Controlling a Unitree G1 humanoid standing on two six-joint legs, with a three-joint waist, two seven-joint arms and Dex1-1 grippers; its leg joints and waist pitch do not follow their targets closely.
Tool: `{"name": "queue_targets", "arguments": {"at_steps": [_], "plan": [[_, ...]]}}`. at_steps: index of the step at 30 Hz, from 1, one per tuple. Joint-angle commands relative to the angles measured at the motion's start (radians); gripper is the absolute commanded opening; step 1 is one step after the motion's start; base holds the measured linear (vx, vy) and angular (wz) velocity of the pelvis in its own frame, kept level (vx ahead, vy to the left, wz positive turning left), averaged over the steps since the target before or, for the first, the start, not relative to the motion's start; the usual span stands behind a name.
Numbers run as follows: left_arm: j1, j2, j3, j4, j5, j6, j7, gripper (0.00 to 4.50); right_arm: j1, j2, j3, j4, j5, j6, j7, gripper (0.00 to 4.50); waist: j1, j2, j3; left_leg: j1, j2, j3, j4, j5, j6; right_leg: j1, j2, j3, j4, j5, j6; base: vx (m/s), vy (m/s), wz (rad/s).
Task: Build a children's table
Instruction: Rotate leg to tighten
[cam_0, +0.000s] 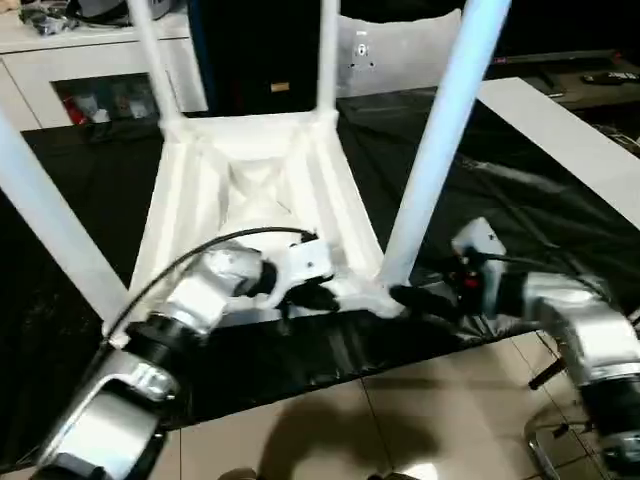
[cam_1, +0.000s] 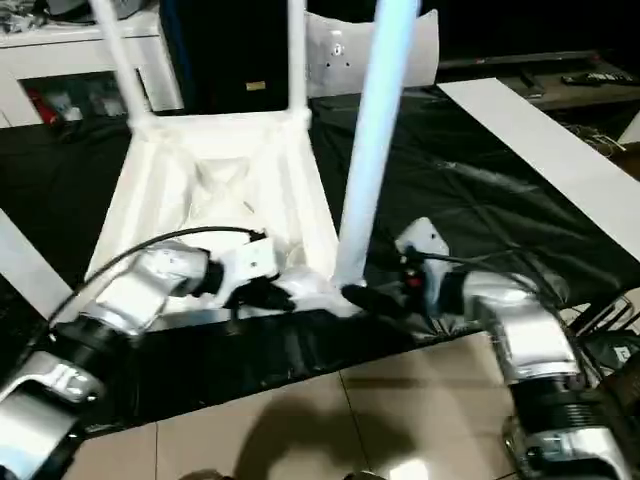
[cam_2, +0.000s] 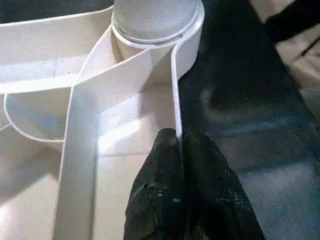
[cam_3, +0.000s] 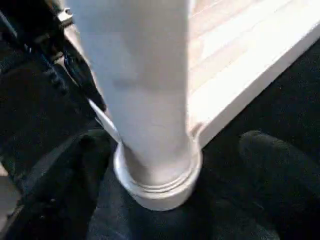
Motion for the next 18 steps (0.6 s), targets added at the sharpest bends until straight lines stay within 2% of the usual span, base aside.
{"name": "queue_targets", "arguments": {"at_steps": [1, 4, 5, 6, 10, 12, 18], "plan": [[0.008, -0.004, -0.038, -0.03, -0.019, -0.044, -0.07, 0.0, -0.017, -0.013, 0.008, 0.001, -0.017, -0.026, 0.021, 4.49, 0.001, -0.003, -0.067, -0.003, 0.022, 0.0, -0.063, -0.19, 0.066, 0.061, -0.054, 0.049, -0.077, -0.268, -0.198, 0.0, 0.0, 0.0], [0.013, 0.022, -0.054, -0.038, -0.028, -0.074, -0.13, 0.0, -0.015, -0.041, 0.023, -0.016, 0.019, -0.027, 0.118, 4.49, 0.01, -0.001, -0.068, -0.001, 0.026, 0.002, -0.062, -0.177, 0.074, 0.059, -0.052, 0.049, -0.069, -0.22, -0.217, 0.0, 0.0, 0.0], [0.016, 0.047, -0.072, -0.04, -0.026, -0.103, -0.177, 0.0, -0.014, -0.065, 0.05, -0.025, 0.036, -0.037, 0.21, 4.49, 0.018, -0.005, -0.07, -0.001, 0.029, 0.002, -0.061, -0.177, 0.087, 0.061, -0.052, 0.049, -0.066, -0.208, -0.222, 0.0, 0.0, 0.0], [0.018, 0.055, -0.079, -0.04, -0.025, -0.114, -0.192, 0.0, -0.018, -0.067, 0.062, -0.015, 0.027, -0.049, 0.22, 4.33, 0.021, -0.003, -0.069, 0.0, 0.03, 0.002, -0.061, -0.174, 0.087, 0.06, -0.054, 0.049, -0.066, -0.207, -0.224, 0.0, 0.0, 0.0], [0.026, 0.085, -0.103, -0.052, -0.02, -0.149, -0.248, 0.0, -0.039, -0.056, 0.087, 0.017, 0.034, -0.051, 0.274, 4.13, 0.023, -0.001, -0.068, 0.001, 0.029, 0.003, -0.062, -0.181, 0.075, 0.058, -0.054, 0.05, -0.065, -0.215, -0.229, 0.0, 0.0, 0.0], [0.026, 0.088, -0.104, -0.053, -0.022, -0.156, -0.259, 0.0, -0.043, -0.052, 0.094, 0.019, 0.043, -0.049, 0.293, 3.78, 0.023, -0.002, -0.066, 0.002, 0.03, 0.003, -0.064, -0.202, 0.065, 0.058, -0.055, 0.05, -0.068, -0.251, -0.221, 0.0, 0.0, 0.0], [0.027, 0.088, -0.109, -0.053, -0.03, -0.174, -0.273, 0.0, -0.057, -0.038, 0.117, 0.05, 0.05, -0.077, 0.347, 3.28, 0.024, -0.002, -0.069, 0.002, 0.029, 0.003, -0.063, -0.195, 0.057, 0.058, -0.055, 0.051, -0.067, -0.246, -0.22, 0.0, 0.0, 0.0]]}}
